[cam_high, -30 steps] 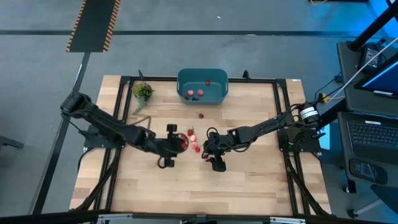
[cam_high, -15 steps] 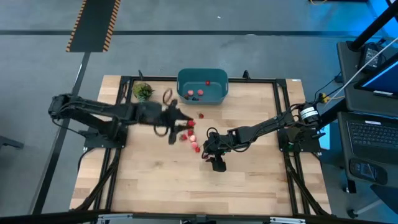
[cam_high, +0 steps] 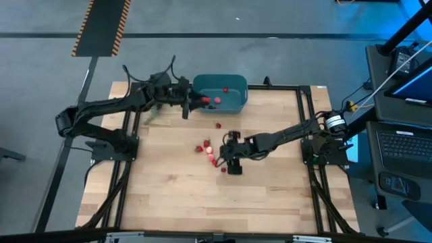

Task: Pick and placing Produce into tupperware
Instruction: Put the strawberry into the blue bin

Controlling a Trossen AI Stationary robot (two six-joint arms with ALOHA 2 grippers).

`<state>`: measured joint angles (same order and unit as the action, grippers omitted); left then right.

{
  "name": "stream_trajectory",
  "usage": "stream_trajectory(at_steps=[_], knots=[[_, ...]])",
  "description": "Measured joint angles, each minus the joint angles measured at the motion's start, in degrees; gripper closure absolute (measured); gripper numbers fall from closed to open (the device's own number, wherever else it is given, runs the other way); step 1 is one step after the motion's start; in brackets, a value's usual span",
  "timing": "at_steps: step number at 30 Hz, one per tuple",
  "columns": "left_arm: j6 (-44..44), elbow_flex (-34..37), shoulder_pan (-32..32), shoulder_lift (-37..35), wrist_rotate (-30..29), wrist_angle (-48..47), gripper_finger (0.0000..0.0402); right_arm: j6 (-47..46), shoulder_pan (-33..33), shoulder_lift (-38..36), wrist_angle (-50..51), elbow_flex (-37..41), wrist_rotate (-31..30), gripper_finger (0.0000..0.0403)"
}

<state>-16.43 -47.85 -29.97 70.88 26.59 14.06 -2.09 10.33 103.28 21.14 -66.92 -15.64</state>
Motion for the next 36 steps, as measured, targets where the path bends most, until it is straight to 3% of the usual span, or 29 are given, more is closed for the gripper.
stream_trajectory(at_steps=[4,8,17,20,25,36], knots=[[-2.05,-0.55,-3.69,4.04,5.04,7.29,0.0267,9.22,-1.65,-0.33,5.71,-4.88,-11.31,0.0186],[-2.58,-4.96,-5.95,9.22,9.05,7.36,0.0267,13.43,-3.99,-3.57,12.51,-7.88,-18.27,0.0196],[0.77,-16.51,-6.17,18.15,13.85,3.01,0.0267,11.75,-10.05,-23.03,19.06,-7.24,-18.6,0.0236],[4.63,-19.66,-6.74,19.52,12.26,-2.99,0.0267,11.09,-11.9,-29.25,19.52,-6.87,-17.37,0.0241],[11.9,-25.81,-8.64,22.63,4.72,-15.58,0.0267,9.56,-15.34,-37.0,19.12,-6.86,-17.31,0.0242],[23.98,-38.18,-10.26,33.45,-5.66,-32.32,0.0267,9.91,-19.57,-43.84,20.97,-6.8,-17.31,0.0242]])
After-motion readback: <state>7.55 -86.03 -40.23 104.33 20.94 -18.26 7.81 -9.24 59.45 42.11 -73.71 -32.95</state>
